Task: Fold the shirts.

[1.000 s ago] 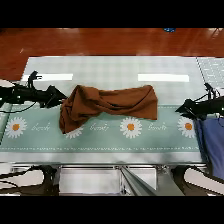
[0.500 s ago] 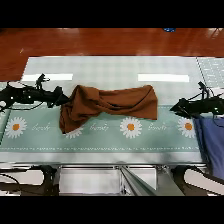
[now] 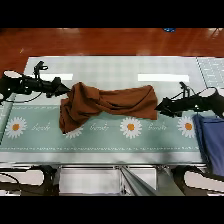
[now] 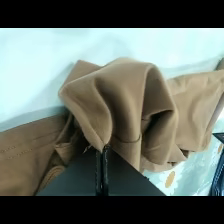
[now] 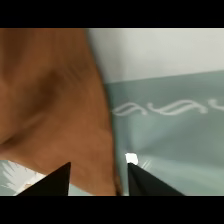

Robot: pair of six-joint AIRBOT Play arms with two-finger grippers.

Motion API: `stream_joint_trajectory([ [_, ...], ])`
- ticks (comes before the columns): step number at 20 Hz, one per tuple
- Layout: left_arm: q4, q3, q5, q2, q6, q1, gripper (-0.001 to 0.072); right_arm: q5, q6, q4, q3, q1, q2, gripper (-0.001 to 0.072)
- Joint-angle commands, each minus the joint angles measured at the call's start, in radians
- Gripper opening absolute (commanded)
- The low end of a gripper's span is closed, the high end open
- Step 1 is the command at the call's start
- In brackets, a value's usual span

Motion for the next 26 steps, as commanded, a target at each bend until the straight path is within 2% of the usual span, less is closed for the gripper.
stream_joint_trajectory([
  [1, 0.0, 0.014, -0.018, 0.0, 0.002, -0.005, 0.0016, -0.037, -0.012, 0.08, 0.0, 0.081, -0.06, 0.0408],
  [2, 0.0, 0.014, -0.018, 0.0, 0.002, -0.011, 0.0017, -0.05, -0.019, 0.112, 0.0, 0.098, -0.072, 0.0404],
  [3, 0.0, 0.014, -0.018, -0.001, -0.002, -0.016, 0.0016, -0.055, -0.037, 0.146, 0.005, 0.113, -0.084, 0.0358],
  [5, 0.0, 0.018, -0.014, 0.0, -0.063, -0.01, 0.0017, -0.009, -0.079, 0.169, 0.051, 0.141, -0.095, 0.0102],
  [6, -0.001, 0.032, -0.023, 0.0, -0.093, 0.003, 0.0016, 0.051, -0.084, 0.171, 0.106, 0.143, -0.093, 0.0021],
  [8, -0.054, 0.109, -0.082, 0.02, -0.111, 0.041, 0.0016, 0.144, -0.075, 0.167, 0.262, 0.134, -0.062, 0.002],
  [10, -0.161, 0.231, -0.096, 0.08, -0.11, 0.077, 0.0016, 0.168, -0.016, 0.124, 0.469, 0.121, -0.003, 0.002],
  [12, -0.236, 0.366, -0.053, 0.16, -0.111, 0.102, 0.0016, 0.175, 0.036, 0.071, 0.697, 0.105, 0.053, 0.002],
  [16, -0.243, 0.581, 0.09, 0.343, -0.111, 0.133, 0.0016, 0.216, 0.089, -0.031, 1.047, 0.066, 0.175, 0.002],
  [21, -0.211, 0.637, 0.187, 0.619, -0.088, 0.22, 0.0016, 0.227, 0.089, -0.147, 1.119, 0.011, 0.438, 0.002],
  [26, 0.09, 0.637, 0.112, 0.883, -0.111, 0.319, 0.0016, 0.29, 0.144, -0.374, 1.119, 0.011, 0.644, 0.002],
])
